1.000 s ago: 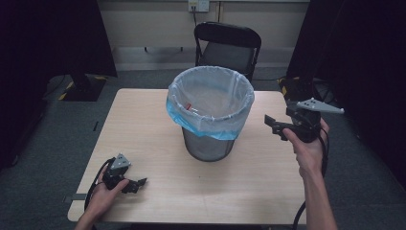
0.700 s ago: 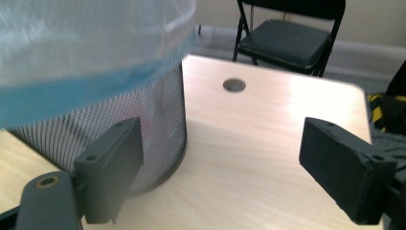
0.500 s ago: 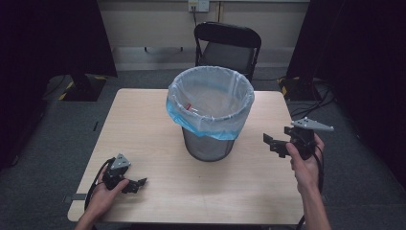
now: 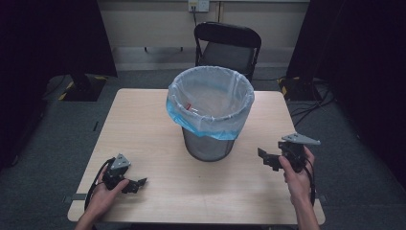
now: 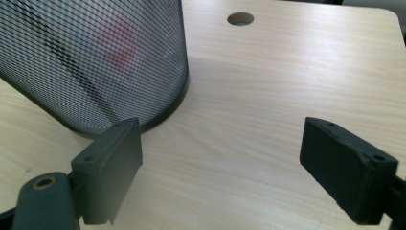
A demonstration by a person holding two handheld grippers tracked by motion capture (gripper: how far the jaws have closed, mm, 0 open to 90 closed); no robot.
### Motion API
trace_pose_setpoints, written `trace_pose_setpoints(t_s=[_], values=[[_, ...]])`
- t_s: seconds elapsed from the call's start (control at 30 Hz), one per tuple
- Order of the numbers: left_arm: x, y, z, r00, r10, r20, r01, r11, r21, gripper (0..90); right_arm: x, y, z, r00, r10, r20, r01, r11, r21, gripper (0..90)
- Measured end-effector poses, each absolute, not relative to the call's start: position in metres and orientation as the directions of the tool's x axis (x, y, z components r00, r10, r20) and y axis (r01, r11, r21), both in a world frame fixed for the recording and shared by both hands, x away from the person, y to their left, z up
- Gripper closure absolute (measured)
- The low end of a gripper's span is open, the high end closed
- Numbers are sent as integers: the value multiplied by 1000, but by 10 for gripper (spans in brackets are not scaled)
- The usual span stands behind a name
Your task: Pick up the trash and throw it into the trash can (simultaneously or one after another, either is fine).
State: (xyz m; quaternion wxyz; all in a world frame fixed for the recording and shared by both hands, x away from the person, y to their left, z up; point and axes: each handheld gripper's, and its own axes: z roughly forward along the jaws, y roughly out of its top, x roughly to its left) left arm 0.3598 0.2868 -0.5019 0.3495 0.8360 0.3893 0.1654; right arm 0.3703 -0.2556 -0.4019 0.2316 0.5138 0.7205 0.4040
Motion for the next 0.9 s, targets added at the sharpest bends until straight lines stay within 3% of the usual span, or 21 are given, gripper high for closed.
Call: trace_pose_setpoints(t_s=[0.9], values=[[360,287,-502,641,768,4,537,-451,713,4,373,-244,-476,-364,927,92,693,204,692,140]])
